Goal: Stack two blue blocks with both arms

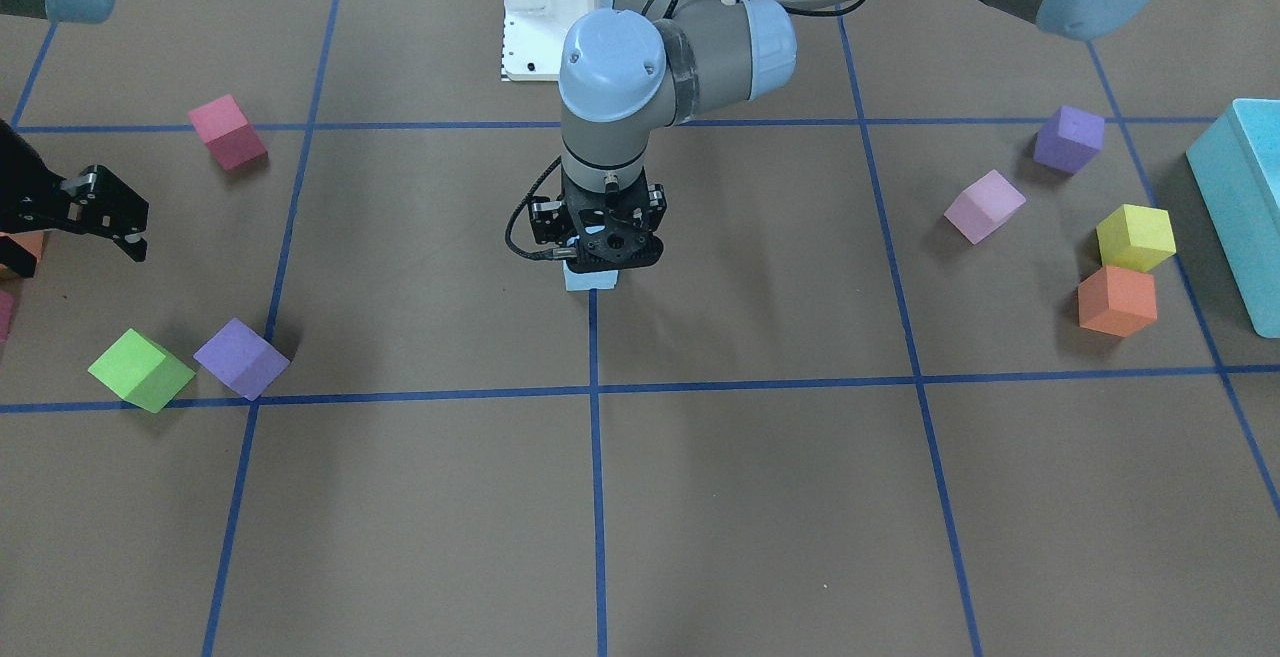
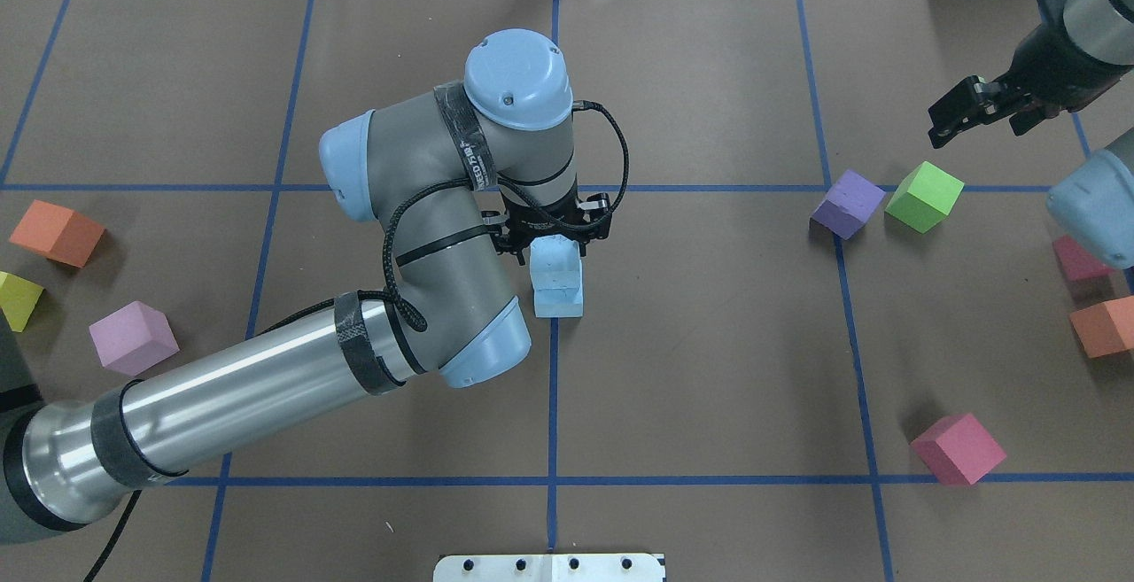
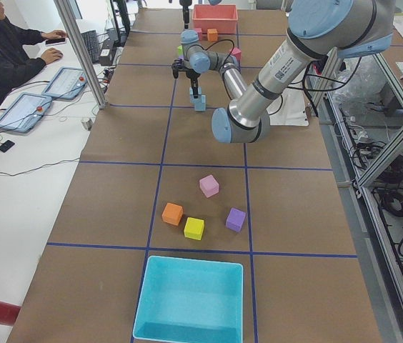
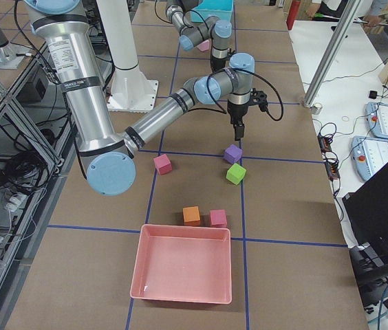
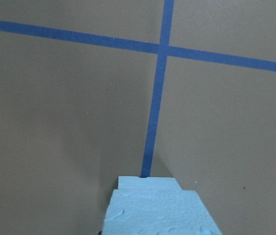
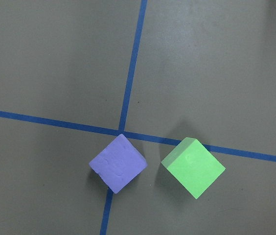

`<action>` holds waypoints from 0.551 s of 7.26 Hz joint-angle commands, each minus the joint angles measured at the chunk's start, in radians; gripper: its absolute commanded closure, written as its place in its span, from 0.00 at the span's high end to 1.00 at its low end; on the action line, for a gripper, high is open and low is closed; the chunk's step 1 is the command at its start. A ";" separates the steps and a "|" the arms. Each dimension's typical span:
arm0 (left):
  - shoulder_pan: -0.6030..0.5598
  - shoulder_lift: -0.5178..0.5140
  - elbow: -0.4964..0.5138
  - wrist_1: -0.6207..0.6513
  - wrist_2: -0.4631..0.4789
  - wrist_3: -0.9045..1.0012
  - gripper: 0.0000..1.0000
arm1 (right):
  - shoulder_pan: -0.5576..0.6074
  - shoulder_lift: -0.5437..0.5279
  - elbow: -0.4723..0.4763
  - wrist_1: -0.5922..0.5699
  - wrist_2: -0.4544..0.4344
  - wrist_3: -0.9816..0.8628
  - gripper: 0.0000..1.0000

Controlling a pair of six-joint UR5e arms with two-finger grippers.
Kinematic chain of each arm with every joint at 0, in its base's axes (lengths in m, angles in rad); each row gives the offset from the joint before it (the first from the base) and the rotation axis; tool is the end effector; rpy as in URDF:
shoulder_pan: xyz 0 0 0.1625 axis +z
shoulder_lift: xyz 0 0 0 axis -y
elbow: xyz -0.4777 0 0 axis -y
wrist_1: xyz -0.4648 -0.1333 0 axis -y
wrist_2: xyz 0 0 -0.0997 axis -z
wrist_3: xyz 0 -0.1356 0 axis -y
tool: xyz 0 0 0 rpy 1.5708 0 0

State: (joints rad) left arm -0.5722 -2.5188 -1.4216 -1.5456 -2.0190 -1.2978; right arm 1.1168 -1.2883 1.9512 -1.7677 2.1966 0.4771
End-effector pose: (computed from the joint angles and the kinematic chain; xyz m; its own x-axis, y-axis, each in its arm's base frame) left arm 0.6902 -0.5332 0.1259 0.6421 -0.1245 -0.7564 0.0626 0.9919 -0.1101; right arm -0.2314 -0.5970 0.3886 0.7244 -0.1572 0.6712 0.0666 0.9851 0.1588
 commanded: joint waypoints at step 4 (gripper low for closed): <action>0.000 0.005 -0.022 -0.005 0.011 0.000 0.96 | 0.000 0.000 0.000 0.001 0.000 0.000 1.00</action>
State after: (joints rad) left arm -0.5722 -2.5146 -1.4307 -1.5525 -2.0082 -1.2978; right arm 1.1168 -1.2873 1.9512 -1.7671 2.1967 0.4770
